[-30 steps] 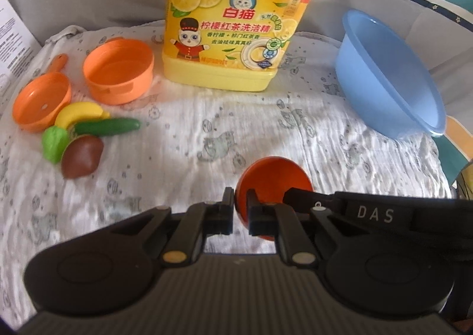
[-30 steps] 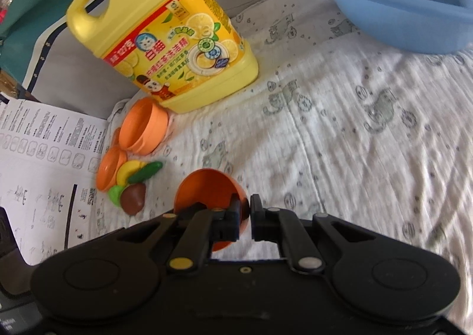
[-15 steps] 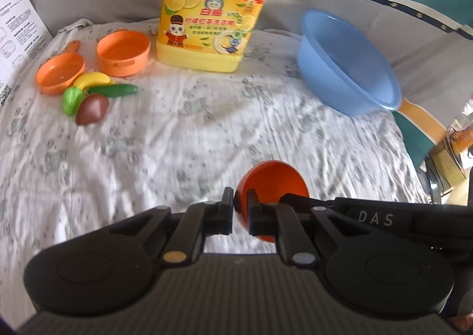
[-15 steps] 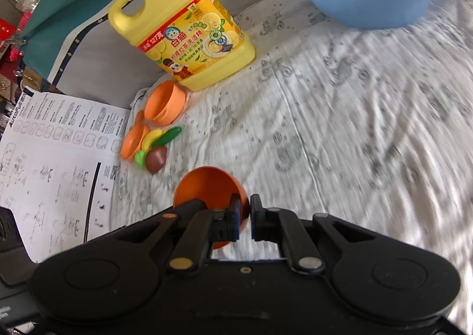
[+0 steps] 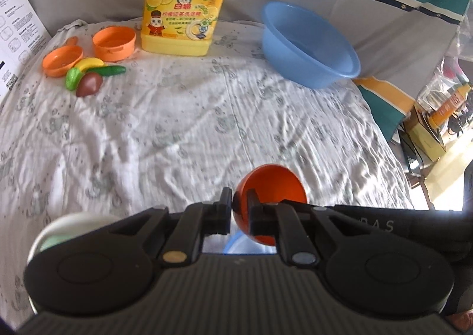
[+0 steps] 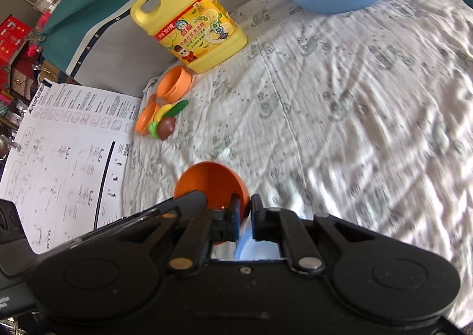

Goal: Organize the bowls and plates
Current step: 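Carry the orange bowl with both grippers over the clear bowl, then lower the orange bowl into the clear bowl and open both grippers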

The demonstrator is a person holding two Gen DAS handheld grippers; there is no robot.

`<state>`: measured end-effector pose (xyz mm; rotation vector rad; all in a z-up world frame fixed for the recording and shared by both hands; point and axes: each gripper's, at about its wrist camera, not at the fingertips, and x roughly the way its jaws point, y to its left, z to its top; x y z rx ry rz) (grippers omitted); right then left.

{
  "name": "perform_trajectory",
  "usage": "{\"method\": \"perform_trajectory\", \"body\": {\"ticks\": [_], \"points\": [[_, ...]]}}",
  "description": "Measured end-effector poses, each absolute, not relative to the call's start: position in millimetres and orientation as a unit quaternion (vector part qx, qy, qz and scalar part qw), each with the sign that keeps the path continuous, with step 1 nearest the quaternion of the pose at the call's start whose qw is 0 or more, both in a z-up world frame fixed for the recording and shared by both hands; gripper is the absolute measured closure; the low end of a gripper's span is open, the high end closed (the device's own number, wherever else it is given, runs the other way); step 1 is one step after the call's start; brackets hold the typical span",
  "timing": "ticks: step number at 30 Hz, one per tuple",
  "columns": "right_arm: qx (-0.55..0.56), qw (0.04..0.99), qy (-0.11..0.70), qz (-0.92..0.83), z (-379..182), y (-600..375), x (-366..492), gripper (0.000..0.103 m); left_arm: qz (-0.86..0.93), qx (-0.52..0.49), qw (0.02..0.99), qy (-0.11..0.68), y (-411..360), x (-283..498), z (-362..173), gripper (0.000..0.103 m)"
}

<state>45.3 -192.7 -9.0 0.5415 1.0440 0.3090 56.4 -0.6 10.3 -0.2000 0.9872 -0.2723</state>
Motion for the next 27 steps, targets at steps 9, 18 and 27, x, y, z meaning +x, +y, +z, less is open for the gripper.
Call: {"method": "perform_trajectory", "body": {"ticks": [9, 18, 27], "points": [[0.245, 0.822, 0.494, 0.141, -13, -204, 7, 0.093, -0.143, -0.086, 0.861, 0.480, -13, 20, 4, 0.094], [0.242, 0.816, 0.507, 0.135, -24, -210, -5, 0.093, -0.145, -0.080, 0.853, 0.495, -20, 11, -9, 0.092], [0.242, 0.808, 0.520, 0.135, -33, -209, -4, 0.090, -0.143, -0.079, 0.845, 0.510, -21, 14, -22, 0.091]]}}
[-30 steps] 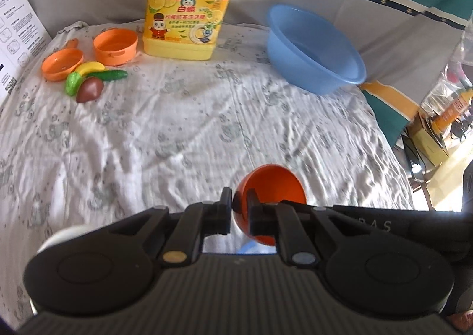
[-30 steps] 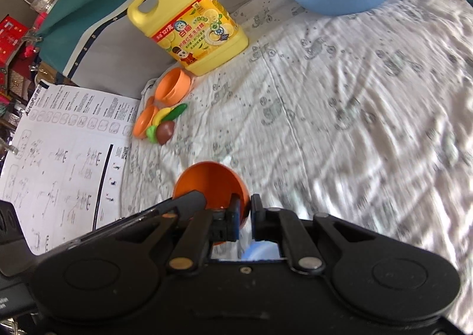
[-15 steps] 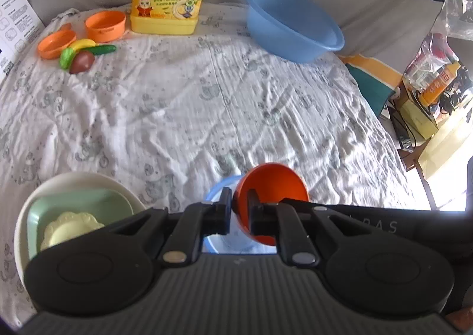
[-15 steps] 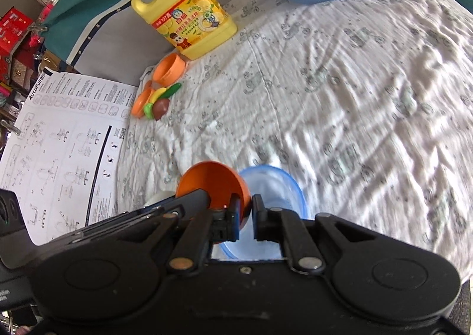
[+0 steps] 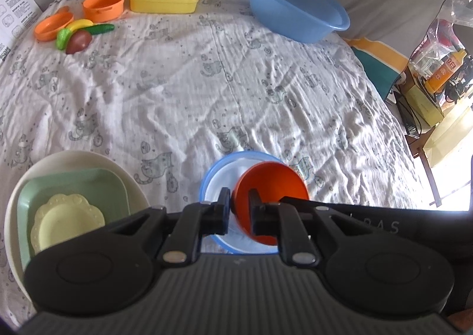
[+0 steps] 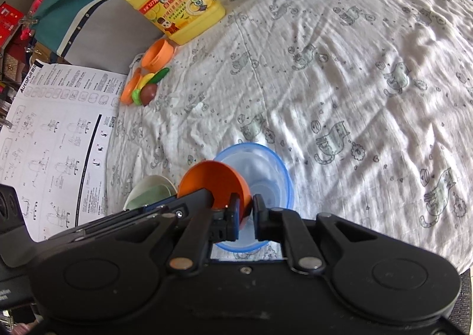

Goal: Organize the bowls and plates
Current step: 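Lower the orange bowl into the clear bowl and open both grippers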

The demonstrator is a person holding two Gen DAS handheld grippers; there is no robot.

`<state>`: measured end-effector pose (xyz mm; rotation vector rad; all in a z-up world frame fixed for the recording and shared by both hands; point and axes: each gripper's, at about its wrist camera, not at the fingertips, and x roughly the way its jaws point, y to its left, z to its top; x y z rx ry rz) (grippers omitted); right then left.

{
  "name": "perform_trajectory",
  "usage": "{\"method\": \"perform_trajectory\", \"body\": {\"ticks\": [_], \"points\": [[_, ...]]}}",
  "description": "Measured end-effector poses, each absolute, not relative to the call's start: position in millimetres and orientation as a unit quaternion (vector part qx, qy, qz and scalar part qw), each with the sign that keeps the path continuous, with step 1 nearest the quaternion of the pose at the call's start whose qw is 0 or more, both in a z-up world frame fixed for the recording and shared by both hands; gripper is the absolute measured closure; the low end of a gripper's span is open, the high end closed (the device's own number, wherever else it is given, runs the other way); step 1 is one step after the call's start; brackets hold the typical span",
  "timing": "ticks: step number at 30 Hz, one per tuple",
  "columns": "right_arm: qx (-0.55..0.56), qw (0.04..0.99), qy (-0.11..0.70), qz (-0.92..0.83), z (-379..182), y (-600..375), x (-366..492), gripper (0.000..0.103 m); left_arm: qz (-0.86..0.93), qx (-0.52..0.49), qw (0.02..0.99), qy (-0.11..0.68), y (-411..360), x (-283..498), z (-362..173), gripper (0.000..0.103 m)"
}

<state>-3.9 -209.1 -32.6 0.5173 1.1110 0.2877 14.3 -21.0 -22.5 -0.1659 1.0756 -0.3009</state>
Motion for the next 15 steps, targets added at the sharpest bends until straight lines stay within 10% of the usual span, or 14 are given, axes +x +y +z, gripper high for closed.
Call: {"method": "perform_trajectory", "body": {"ticks": [6, 13, 15], "points": [[0.253, 0.811, 0.510, 0.135, -28, -210, -2, 0.068, -0.128, -0.085, 0.853, 0.499, -11, 14, -16, 0.075], [0.253, 0.835, 0.473, 0.123, -11, -224, -6, 0.014, -0.090, -0.106, 0.876, 0.462, 18, 11, 2, 0.011], [0.250, 0.839, 0.468, 0.120, -9, -226, -8, 0.013, -0.084, -0.105, 0.882, 0.452, 24, 7, 5, 0.003]]}}
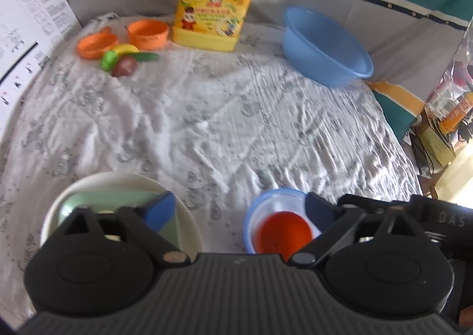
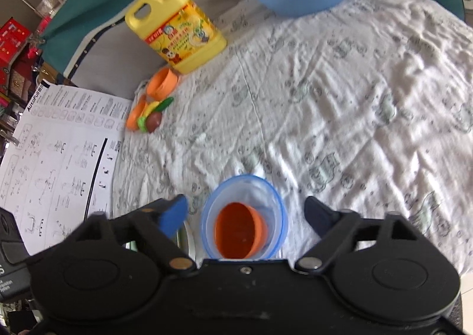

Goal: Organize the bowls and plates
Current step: 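Lower the orange bowl into the clear bowl and open both grippers, then move both grippers to the blue bowl rim and close on it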

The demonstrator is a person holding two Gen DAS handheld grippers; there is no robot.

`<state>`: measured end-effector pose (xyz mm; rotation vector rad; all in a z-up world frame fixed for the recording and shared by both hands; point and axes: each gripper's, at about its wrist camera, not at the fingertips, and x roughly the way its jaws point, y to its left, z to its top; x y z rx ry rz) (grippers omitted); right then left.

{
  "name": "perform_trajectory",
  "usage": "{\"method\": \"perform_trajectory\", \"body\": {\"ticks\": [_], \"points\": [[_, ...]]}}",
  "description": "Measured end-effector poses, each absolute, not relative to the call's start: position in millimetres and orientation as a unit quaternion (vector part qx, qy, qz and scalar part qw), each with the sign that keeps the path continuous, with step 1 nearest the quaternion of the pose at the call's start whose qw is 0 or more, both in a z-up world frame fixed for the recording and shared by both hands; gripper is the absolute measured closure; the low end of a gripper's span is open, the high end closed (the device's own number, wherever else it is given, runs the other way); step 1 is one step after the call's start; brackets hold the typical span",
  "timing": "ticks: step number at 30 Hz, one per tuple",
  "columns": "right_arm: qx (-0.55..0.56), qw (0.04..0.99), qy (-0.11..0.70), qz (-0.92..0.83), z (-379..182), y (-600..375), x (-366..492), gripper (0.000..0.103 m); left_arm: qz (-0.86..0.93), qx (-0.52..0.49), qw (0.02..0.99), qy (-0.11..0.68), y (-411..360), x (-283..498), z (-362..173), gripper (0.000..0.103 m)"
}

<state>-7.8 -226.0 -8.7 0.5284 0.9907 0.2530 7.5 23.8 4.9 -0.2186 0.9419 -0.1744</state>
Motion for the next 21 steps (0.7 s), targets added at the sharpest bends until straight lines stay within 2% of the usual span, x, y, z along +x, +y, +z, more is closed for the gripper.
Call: {"method": "perform_trajectory", "body": {"ticks": [9, 21], "points": [[0.221, 0.853, 0.461, 0.105, -7, -223, -18, 0.004, -0.078, -0.078, 0.892, 0.439, 28, -5, 5, 0.000], [0.185, 0.867, 0.453, 0.094, -8, -217, -28, 0.000, -0.086, -0.063, 0.891, 0.441, 23, -13, -3, 0.000]]}}
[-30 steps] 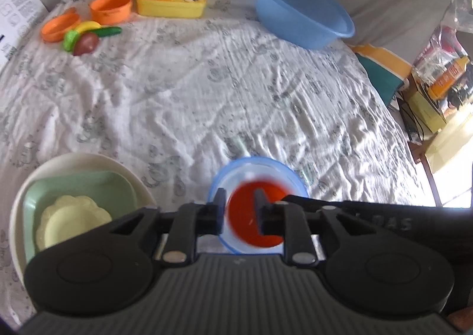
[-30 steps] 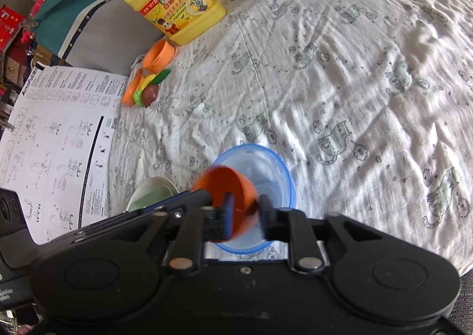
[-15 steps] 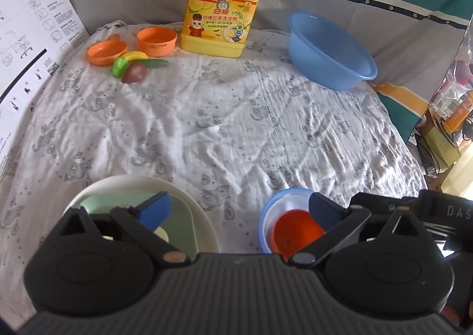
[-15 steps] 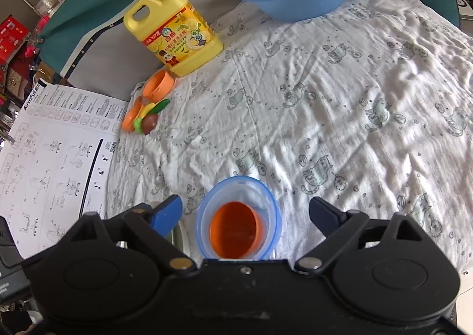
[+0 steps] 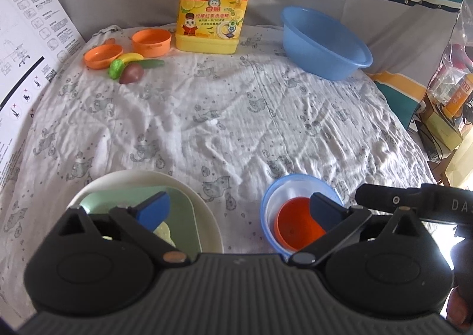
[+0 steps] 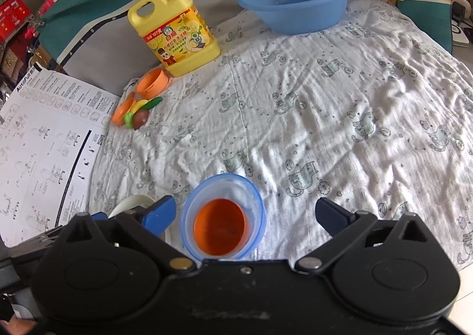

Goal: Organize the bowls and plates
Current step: 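Move both grippers to the blue bowl rim and close on it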

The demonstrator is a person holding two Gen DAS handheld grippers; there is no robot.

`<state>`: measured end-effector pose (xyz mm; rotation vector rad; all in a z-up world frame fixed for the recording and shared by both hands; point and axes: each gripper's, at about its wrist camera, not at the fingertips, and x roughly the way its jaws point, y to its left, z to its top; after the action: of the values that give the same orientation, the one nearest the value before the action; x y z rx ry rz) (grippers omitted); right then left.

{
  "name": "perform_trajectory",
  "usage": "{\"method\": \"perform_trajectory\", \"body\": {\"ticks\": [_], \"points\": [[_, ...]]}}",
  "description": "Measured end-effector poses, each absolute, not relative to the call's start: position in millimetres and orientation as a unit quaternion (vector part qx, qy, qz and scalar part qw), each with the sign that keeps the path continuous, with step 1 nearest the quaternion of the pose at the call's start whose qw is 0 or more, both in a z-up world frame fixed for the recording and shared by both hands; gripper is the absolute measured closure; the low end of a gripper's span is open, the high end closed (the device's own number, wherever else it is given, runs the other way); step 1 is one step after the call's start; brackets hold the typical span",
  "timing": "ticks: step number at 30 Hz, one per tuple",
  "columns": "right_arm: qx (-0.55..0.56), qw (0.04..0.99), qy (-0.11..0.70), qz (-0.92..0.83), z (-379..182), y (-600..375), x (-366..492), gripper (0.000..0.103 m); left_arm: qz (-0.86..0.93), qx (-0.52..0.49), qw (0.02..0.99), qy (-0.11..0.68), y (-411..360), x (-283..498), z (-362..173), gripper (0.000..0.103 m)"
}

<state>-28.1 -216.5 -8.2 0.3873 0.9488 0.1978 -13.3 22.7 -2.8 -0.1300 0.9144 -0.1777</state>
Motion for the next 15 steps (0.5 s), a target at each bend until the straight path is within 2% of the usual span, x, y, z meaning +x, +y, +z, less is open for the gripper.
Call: {"method": "perform_trajectory", "body": {"ticks": [15], "points": [[0.174, 0.868, 0.458, 0.084, -26, -215, -28, 0.000, -0.100, -0.029, 0.889, 0.446, 12, -17, -27, 0.000]]}}
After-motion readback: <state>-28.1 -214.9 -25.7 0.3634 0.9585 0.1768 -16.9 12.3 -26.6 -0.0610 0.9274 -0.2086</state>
